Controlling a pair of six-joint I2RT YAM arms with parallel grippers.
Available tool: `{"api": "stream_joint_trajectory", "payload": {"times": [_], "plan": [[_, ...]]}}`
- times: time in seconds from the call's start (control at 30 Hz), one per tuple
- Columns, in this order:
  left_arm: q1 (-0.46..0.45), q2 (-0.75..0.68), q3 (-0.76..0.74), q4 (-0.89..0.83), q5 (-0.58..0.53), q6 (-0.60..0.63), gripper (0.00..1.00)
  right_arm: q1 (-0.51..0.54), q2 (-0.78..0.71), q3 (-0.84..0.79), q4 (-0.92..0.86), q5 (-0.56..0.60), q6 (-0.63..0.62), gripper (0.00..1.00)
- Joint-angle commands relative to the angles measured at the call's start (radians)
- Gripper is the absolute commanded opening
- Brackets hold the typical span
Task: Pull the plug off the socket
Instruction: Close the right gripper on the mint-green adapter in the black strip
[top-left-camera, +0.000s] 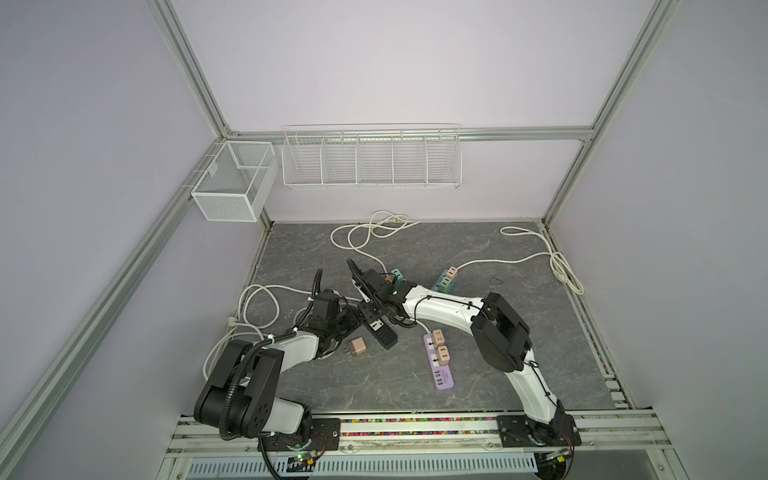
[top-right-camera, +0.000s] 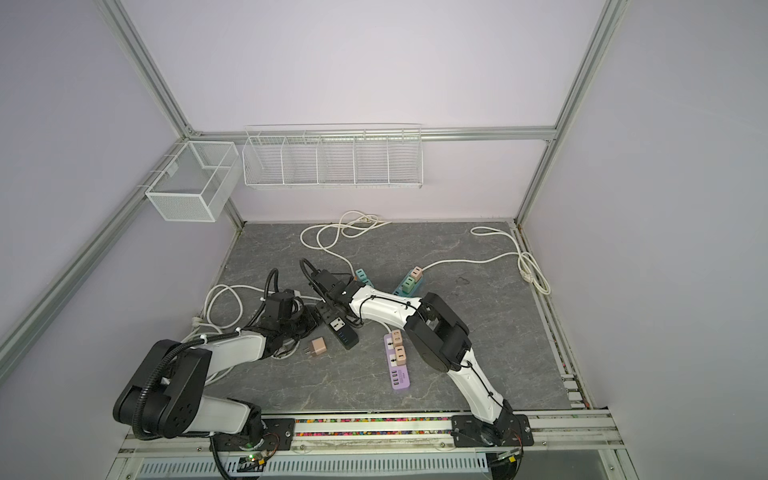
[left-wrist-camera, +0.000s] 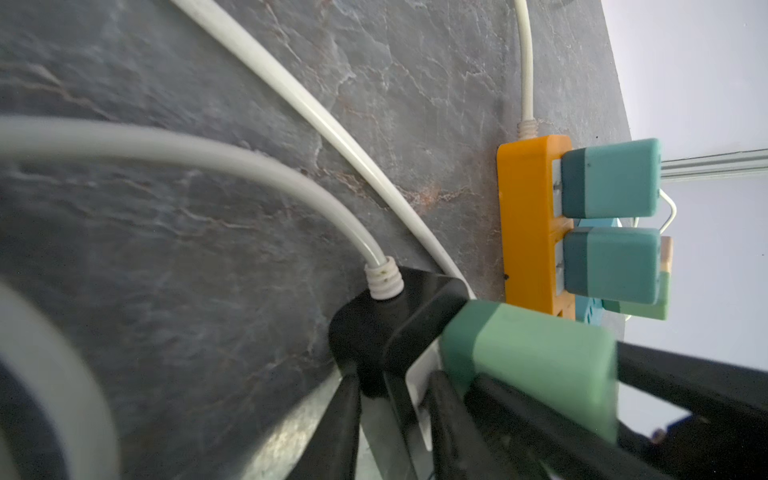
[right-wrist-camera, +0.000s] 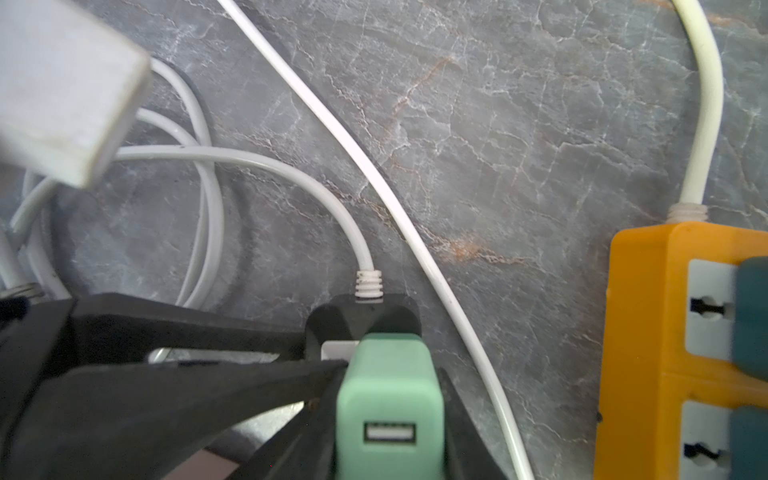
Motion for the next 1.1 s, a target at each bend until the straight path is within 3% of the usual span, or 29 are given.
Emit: {"api": "stream_joint_trajectory", "payload": {"times": [0.0, 0.3, 0.6, 0.83, 1.07], "plan": [[-0.017, 0.064, -0.033, -0.186, -0.024, 0.001, 0.29, 0.014, -0.041, -0.006, -0.004, -0.018, -0.004, 0.22], [-0.017, 0.1, -0.029, -0.185, -0.029, -0.004, 0.27, -0.023, -0.07, -0.024, 0.015, -0.024, 0.032, 0.22], [-0.019, 0.104, -0.024, -0.192, -0.037, -0.004, 0.26, 0.032, -0.033, 0.014, -0.009, -0.007, 0.01, 0.22], [-0.024, 0.116, -0.023, -0.186, -0.03, -0.01, 0.25, -0.025, -0.071, -0.038, 0.025, -0.047, 0.049, 0.22], [-0.025, 0.1, -0.02, -0.21, -0.055, -0.006, 0.24, 0.032, -0.034, 0.019, -0.015, -0.02, 0.024, 0.22]]}}
